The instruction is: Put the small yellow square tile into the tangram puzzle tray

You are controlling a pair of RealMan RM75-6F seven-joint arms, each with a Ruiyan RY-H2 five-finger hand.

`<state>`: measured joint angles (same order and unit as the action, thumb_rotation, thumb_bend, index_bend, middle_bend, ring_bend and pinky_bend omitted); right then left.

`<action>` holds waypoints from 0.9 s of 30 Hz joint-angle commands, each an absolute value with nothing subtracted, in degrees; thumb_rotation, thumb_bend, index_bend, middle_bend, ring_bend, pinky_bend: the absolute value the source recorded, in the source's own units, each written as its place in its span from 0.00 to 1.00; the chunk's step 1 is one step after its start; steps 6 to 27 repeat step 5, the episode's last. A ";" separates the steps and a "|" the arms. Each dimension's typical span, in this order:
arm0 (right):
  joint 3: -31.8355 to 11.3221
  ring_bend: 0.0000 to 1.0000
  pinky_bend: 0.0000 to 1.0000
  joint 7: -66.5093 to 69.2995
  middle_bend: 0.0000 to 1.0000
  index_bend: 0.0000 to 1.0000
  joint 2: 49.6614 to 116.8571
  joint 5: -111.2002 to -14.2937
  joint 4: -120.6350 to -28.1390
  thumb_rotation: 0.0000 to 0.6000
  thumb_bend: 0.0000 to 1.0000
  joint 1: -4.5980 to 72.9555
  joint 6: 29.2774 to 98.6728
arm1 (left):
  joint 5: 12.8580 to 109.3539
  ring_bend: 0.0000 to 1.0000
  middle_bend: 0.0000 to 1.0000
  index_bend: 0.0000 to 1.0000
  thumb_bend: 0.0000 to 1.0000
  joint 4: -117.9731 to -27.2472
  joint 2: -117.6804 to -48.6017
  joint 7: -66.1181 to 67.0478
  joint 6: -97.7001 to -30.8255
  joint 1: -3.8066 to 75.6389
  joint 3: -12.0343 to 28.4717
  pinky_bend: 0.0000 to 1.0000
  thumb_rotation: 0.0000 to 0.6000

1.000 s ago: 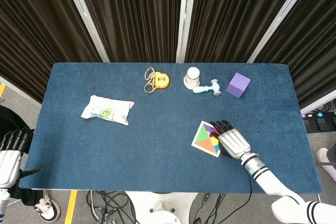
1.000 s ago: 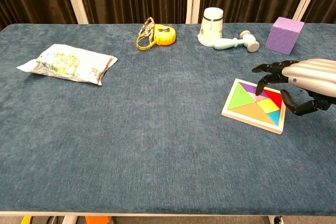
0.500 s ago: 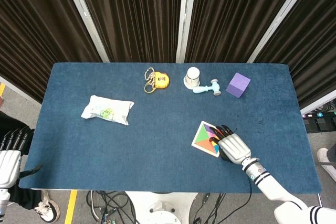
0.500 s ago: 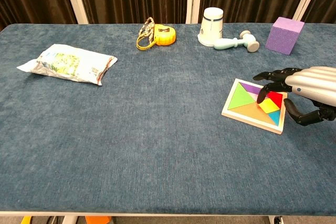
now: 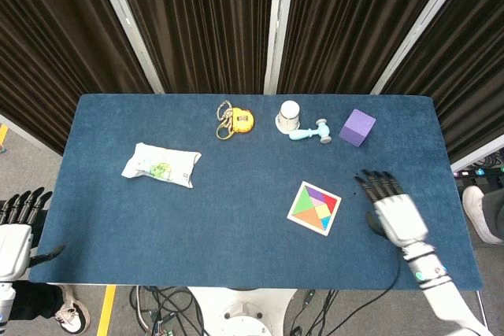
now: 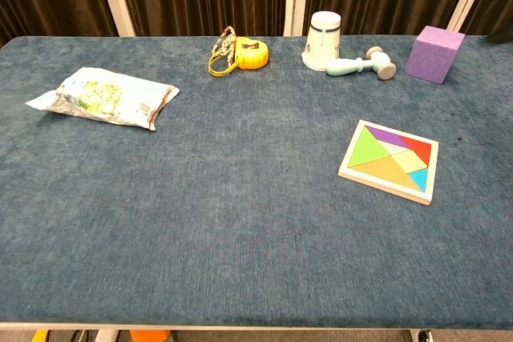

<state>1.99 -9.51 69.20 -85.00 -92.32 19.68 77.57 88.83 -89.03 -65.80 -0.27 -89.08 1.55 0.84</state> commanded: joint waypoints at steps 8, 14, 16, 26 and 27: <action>3.64 0.00 0.00 -2.31 0.00 0.00 67.11 -84.28 -86.15 1.00 0.17 5.37 92.65 | 89.14 0.00 0.04 0.09 0.00 -89.81 -65.38 0.25 -89.12 1.75 0.91 0.05 1.00; 3.64 0.00 0.00 -2.31 0.00 0.00 67.11 -84.28 -86.15 1.00 0.17 5.37 92.65 | 89.14 0.00 0.04 0.09 0.00 -89.81 -65.38 0.25 -89.12 1.75 0.91 0.05 1.00; 3.64 0.00 0.00 -2.31 0.00 0.00 67.11 -84.28 -86.15 1.00 0.17 5.37 92.65 | 89.14 0.00 0.04 0.09 0.00 -89.81 -65.38 0.25 -89.12 1.75 0.91 0.05 1.00; 3.64 0.00 0.00 -2.31 0.00 0.00 67.11 -84.28 -86.15 1.00 0.17 5.37 92.65 | 89.14 0.00 0.04 0.09 0.00 -89.81 -65.38 0.25 -89.12 1.75 0.91 0.05 1.00; 3.64 0.00 0.00 -2.31 0.00 0.00 67.11 -84.28 -86.15 1.00 0.17 5.37 92.65 | 89.14 0.00 0.04 0.09 0.00 -89.81 -65.38 0.25 -89.12 1.75 0.91 0.05 1.00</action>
